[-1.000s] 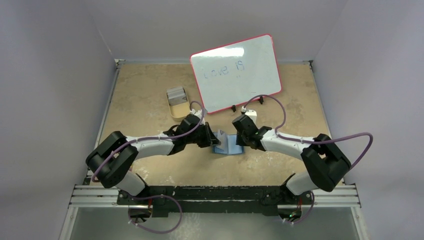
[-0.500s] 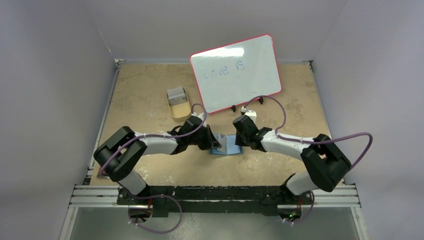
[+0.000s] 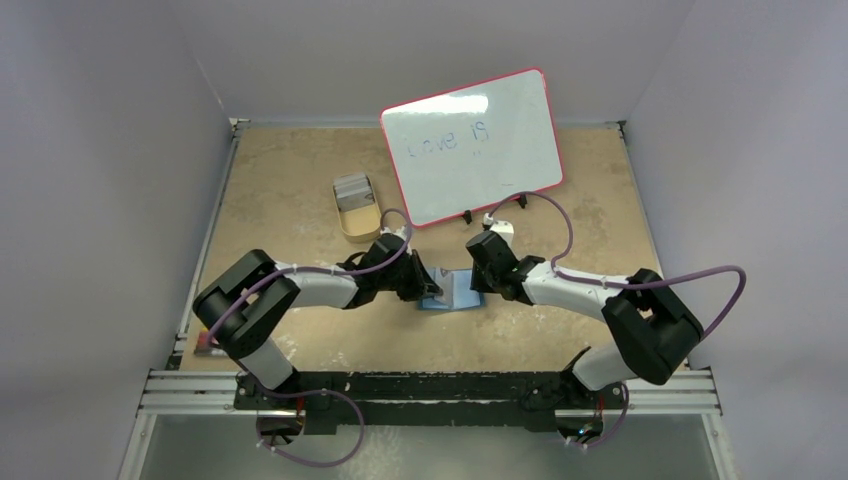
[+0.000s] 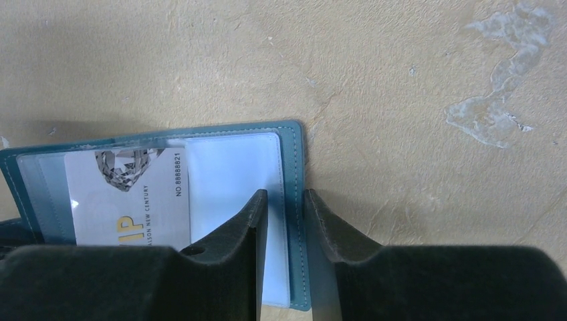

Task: Put the credit cards into the card holder
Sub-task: Insert the credit card into the card holder.

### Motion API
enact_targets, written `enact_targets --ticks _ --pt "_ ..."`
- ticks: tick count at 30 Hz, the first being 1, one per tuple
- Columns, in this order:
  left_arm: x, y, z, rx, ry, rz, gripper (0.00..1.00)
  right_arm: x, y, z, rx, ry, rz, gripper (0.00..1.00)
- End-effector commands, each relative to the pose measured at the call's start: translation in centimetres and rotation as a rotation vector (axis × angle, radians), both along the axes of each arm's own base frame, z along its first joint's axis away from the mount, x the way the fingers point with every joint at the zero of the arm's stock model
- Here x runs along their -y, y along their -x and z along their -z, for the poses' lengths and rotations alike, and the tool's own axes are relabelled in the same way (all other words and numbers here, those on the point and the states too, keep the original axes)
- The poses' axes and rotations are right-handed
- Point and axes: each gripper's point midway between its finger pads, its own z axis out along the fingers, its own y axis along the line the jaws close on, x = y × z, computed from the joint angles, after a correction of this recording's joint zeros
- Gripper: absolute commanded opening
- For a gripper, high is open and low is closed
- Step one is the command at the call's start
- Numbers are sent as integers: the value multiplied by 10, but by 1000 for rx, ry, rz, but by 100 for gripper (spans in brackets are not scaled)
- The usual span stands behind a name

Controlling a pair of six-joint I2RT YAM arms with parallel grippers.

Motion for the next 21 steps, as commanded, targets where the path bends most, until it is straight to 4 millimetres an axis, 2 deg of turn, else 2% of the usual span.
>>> enact_targets --ticks 1,15,21 --pt "15 -11 -14 25 83 -18 0 4 7 5 -20 -4 12 27" --pt "22 -2 -8 -19 125 -37 0 3 14 10 -41 -58 67 26" --pt "10 -2 7 -25 42 -66 0 -4 18 10 -52 -122 80 26"
